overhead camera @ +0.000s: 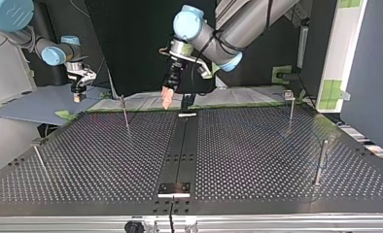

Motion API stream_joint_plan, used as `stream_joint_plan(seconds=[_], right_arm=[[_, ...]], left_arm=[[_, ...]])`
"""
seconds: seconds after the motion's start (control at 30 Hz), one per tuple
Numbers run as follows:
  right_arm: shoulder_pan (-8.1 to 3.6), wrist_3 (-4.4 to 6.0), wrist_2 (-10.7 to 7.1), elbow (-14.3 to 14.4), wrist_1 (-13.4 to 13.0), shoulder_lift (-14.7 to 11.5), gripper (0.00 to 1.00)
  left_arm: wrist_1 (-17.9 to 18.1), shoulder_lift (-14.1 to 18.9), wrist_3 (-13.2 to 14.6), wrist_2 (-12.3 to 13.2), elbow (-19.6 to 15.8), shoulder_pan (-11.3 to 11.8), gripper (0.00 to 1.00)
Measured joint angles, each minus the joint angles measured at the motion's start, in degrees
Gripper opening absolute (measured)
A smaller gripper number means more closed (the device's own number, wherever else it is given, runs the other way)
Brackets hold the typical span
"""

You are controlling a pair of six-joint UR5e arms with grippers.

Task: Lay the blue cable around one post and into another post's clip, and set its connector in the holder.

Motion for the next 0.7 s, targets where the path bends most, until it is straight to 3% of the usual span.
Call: stream_joint_plan(seconds=[0.13,0.4,0.7], right_arm=[[0.03,0.01,0.0,-0.01,-0.02,0.04,0.02],[0.27,0.0,0.0,-0.01,-0.1,0.11,0.02],[0.45,0.18,0.0,0.0,-0.27,0.14,0.02]], left_arm=[[0.61,2.1,-1.94,-1.53,-2.1,1.95,1.0],[4.62,6.77,-6.57,-0.01,-6.77,6.59,1.0],[4.47,11.47,-11.27,0.52,-11.46,11.28,1.0]])
